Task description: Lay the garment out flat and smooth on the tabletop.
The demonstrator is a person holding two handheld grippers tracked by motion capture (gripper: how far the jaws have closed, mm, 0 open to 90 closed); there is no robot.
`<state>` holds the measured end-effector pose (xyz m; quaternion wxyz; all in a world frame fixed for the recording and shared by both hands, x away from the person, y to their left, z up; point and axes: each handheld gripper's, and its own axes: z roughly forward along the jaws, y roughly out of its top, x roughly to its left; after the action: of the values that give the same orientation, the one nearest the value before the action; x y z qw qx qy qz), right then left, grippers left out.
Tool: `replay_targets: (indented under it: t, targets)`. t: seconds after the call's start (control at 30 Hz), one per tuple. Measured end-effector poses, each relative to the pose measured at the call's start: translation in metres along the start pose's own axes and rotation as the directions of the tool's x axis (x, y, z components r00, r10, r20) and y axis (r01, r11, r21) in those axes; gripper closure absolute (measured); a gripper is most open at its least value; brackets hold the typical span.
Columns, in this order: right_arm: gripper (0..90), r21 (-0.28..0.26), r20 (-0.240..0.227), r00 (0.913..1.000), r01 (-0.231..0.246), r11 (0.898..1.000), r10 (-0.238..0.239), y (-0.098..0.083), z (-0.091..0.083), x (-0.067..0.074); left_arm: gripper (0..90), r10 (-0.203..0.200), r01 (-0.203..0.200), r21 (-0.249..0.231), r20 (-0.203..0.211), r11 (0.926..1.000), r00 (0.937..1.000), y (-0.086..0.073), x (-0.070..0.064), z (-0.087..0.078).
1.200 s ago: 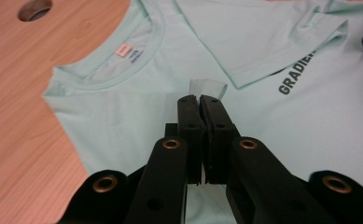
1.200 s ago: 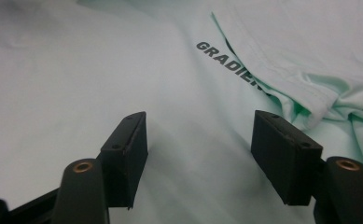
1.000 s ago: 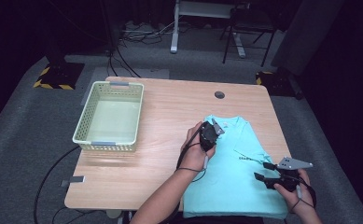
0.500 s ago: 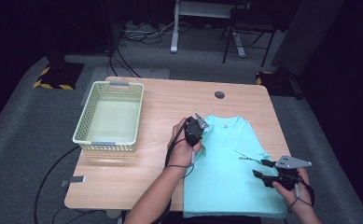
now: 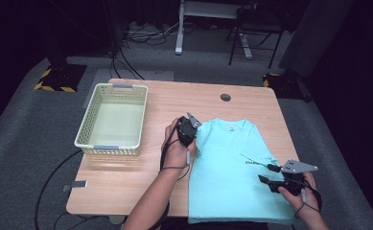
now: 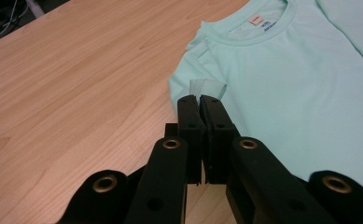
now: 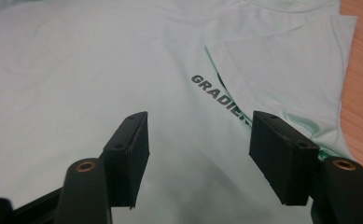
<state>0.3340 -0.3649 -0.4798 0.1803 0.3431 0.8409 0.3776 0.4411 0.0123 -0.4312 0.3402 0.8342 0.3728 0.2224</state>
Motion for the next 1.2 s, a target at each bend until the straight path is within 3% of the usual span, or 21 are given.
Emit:
replay_targets:
  t: [0.37,0.47,0.53,0.6,0.93,1.2]
  targets:
    - [38.4,0.003,-0.022,0.9995,0.02,1.0,-0.02,0.006,0.006,0.003,86.0,-0.052,0.053,0.009,-0.023,0.9986,0.9984,-0.018,0.012,-0.005]
    - [38.3,0.001,-0.028,0.9992,0.028,1.0,-0.028,0.008,0.007,0.004,73.6,-0.112,0.112,0.005,-0.081,0.9937,0.9905,-0.023,0.016,-0.008]
    - [38.3,0.0,-0.033,0.9991,0.027,1.0,-0.027,0.009,0.007,0.003,69.2,-0.138,0.137,-0.017,-0.081,0.9904,0.9871,-0.025,0.018,-0.013]
    - [38.2,-0.004,-0.034,0.9991,0.025,1.0,-0.025,0.01,0.008,0.002,65.5,-0.127,0.126,-0.019,-0.091,0.9919,0.9877,-0.024,0.016,-0.017]
    - [38.7,0.014,-0.036,0.9979,0.054,0.998,-0.054,0.021,0.011,0.0,54.7,-0.12,0.117,-0.05,-0.06,0.9919,0.991,-0.022,0.007,-0.023]
    - [40.6,0.026,-0.042,0.9983,0.042,0.999,-0.041,0.029,0.01,-0.011,53.6,-0.108,0.105,-0.06,-0.04,0.9926,0.9934,-0.022,0.002,-0.028]
